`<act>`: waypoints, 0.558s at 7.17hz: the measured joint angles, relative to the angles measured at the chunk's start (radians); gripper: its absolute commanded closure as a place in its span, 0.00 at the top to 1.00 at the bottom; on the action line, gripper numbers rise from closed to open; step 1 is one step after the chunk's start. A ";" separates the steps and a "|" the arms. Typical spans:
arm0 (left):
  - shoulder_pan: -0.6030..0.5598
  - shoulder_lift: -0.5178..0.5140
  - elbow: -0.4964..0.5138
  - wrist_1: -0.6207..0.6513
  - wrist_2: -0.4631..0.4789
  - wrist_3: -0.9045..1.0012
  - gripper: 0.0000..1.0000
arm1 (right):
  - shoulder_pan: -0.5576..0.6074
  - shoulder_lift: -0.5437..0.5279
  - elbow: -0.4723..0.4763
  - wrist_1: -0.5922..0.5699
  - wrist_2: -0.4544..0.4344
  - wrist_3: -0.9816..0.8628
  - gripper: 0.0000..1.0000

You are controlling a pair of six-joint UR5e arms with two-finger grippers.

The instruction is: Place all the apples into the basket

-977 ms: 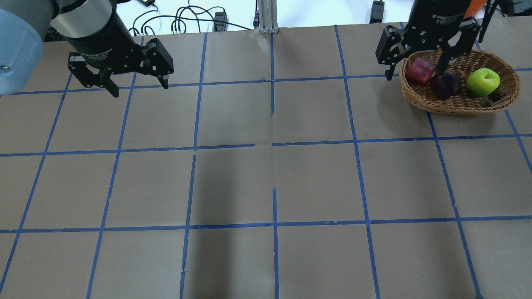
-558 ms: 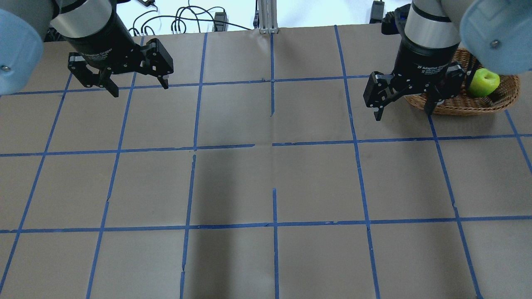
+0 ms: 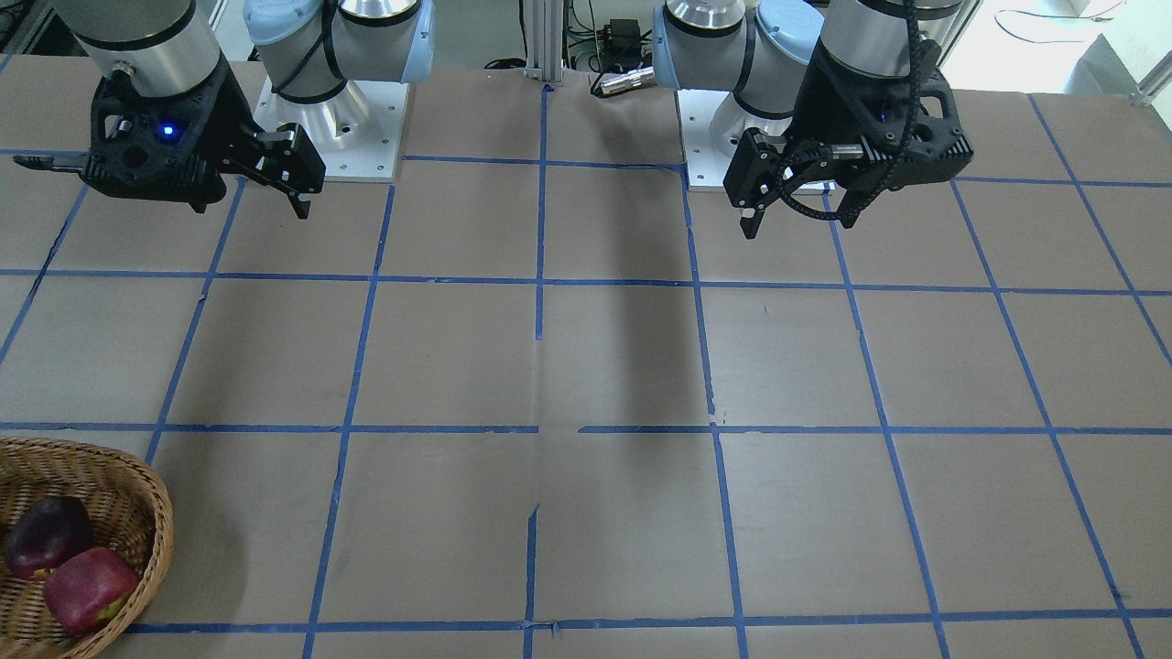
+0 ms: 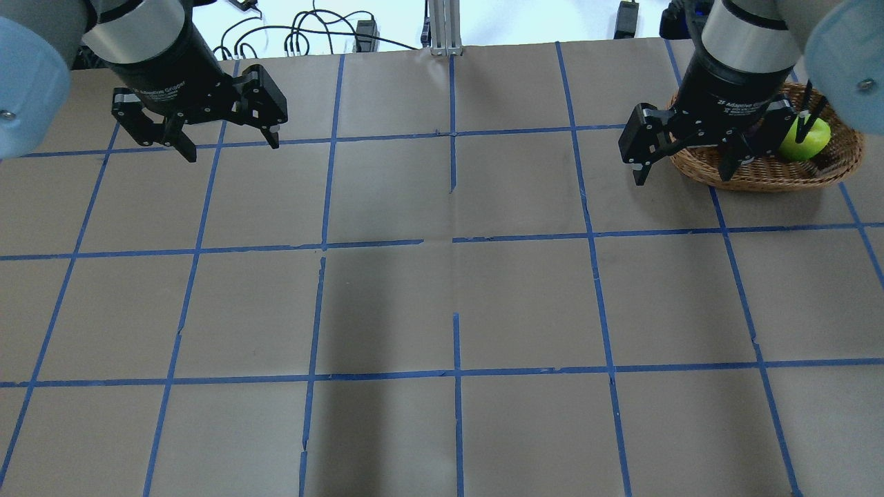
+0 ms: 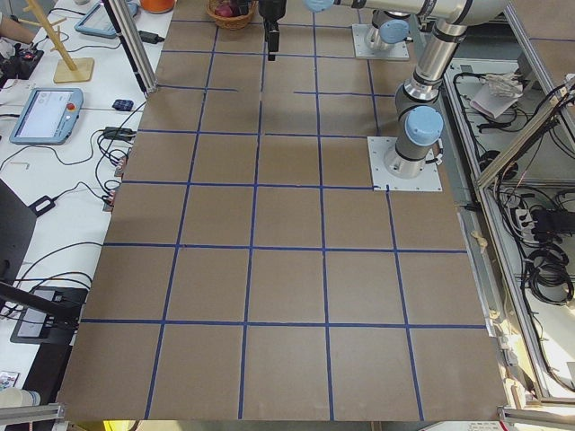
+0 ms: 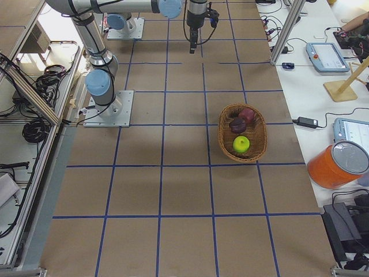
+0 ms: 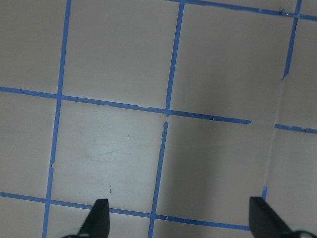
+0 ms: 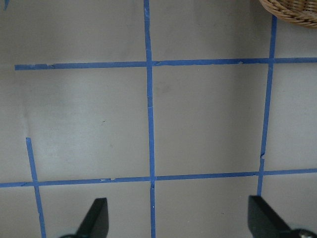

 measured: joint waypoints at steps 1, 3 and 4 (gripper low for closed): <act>0.000 0.000 0.000 0.000 0.000 0.000 1.00 | -0.002 -0.007 0.000 0.002 0.028 0.002 1.00; 0.001 0.000 -0.001 -0.001 0.000 0.001 1.00 | -0.003 -0.014 -0.001 0.028 0.053 0.010 1.00; 0.002 0.001 -0.001 -0.001 0.001 0.002 1.00 | -0.003 -0.016 -0.002 0.037 0.051 0.012 1.00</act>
